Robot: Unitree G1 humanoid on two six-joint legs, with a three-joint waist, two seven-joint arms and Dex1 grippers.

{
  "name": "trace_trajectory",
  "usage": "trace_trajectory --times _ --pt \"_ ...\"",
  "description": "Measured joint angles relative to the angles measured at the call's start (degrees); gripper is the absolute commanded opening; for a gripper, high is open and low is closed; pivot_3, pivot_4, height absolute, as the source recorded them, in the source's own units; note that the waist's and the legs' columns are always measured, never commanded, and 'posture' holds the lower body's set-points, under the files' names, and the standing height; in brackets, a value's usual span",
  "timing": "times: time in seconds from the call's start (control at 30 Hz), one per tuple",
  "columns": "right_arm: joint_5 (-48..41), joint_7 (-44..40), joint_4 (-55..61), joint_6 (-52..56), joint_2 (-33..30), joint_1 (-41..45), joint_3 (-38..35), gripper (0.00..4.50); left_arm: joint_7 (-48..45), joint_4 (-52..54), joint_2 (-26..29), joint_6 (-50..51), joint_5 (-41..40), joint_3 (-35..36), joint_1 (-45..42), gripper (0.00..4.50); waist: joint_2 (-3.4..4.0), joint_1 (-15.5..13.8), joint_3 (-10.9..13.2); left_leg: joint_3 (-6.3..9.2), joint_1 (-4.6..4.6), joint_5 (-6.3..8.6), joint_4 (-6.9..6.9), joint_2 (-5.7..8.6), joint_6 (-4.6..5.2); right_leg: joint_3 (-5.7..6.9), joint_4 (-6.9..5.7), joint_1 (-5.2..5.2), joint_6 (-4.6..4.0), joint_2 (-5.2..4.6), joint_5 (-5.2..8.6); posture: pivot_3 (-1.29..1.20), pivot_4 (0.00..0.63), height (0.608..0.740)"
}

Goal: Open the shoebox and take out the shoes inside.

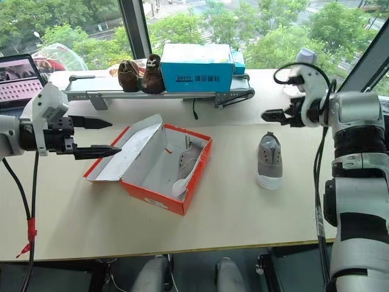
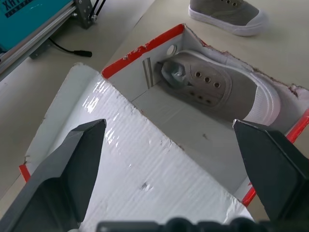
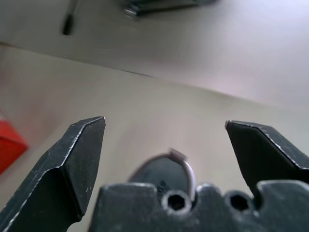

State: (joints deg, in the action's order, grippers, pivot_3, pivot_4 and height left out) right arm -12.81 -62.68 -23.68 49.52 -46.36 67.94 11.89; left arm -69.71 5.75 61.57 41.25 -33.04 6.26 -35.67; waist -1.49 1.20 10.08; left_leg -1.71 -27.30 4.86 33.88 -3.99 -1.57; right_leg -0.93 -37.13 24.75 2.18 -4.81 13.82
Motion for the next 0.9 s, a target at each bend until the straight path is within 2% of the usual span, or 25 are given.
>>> trace_trajectory --times 0.1,0.23,0.37,0.5,0.57,0.67,0.73,0.83,0.9 --pt "-2.61 -9.58 12.75 -1.15 1.43 -0.21 5.10 4.49 -1.94 1.74 0.35 1.51 -2.60 0.87 0.48 4.50 0.00 0.06 0.00 0.00 0.01 0.00 0.05 -0.09 -0.01 0.00 -0.02 0.00 -0.01 0.09 0.00 0.00 0.150 0.740" --pt "-2.98 -18.30 15.92 -6.69 5.59 -0.18 11.81 4.49 -4.00 3.71 1.14 3.27 -5.50 1.56 1.85 4.50 0.00 -0.26 0.00 0.00 0.00 0.05 0.16 -0.10 -0.08 0.02 -0.02 -0.04 0.03 0.09 -0.03 0.00 0.150 0.740" --pt "0.34 -24.41 5.47 -15.23 12.85 3.43 16.87 4.49 -3.71 4.36 1.56 3.92 -5.75 2.34 2.66 4.50 -0.01 -0.43 -0.01 0.00 0.00 0.07 0.29 -0.10 -0.11 0.05 -0.02 -0.08 0.05 0.10 -0.08 0.00 0.150 0.740" --pt "4.99 -25.93 -10.41 -23.71 20.93 8.63 19.53 4.49 -2.63 6.66 1.89 4.61 -6.97 4.65 5.32 4.50 -0.01 -0.26 -0.01 0.00 0.00 0.01 0.28 -0.13 -0.02 0.05 -0.05 -0.09 0.00 0.12 -0.09 0.00 0.150 0.740" --pt "7.16 -26.18 -14.42 -27.44 22.41 9.26 21.34 4.49 -1.83 7.88 1.92 5.39 -7.68 5.76 7.00 4.50 -0.01 -0.44 -0.01 0.00 -0.02 0.01 0.25 -0.13 -0.02 0.06 -0.04 -0.08 -0.01 0.12 -0.08 0.00 0.150 0.740" --pt "7.12 -26.63 -13.99 -31.89 21.01 9.27 26.69 4.49 -0.28 9.65 2.22 6.60 -8.08 7.97 9.63 4.50 0.00 -0.56 0.00 0.00 -0.11 0.02 0.24 -0.13 -0.03 0.05 -0.04 0.00 -0.01 0.12 -0.08 0.00 0.150 0.740" --pt "5.18 -26.81 -9.64 -32.39 17.97 9.25 29.55 4.49 0.52 10.81 2.40 7.32 -8.70 9.85 11.56 4.50 0.00 -0.52 0.01 0.00 -0.10 0.03 0.22 -0.14 -0.05 0.05 -0.05 0.03 -0.01 0.12 -0.08 0.00 0.150 0.740" --pt "-0.30 -26.95 1.85 -30.98 11.28 9.25 33.08 4.49 1.59 12.22 2.63 7.74 -9.29 12.04 13.94 4.50 0.00 -0.45 0.00 0.00 -0.06 0.26 0.18 -0.18 -0.42 0.06 -0.07 0.05 -0.08 0.13 -0.05 0.00 0.150 0.740" --pt "-2.79 -26.99 7.43 -29.36 9.51 9.26 33.66 4.49 1.98 12.31 2.63 7.74 -9.42 12.42 14.23 4.50 -0.01 -0.45 0.00 0.00 -0.03 0.27 0.19 -0.29 -0.44 0.06 -0.07 0.04 -0.10 0.24 -0.05 0.00 0.150 0.740"
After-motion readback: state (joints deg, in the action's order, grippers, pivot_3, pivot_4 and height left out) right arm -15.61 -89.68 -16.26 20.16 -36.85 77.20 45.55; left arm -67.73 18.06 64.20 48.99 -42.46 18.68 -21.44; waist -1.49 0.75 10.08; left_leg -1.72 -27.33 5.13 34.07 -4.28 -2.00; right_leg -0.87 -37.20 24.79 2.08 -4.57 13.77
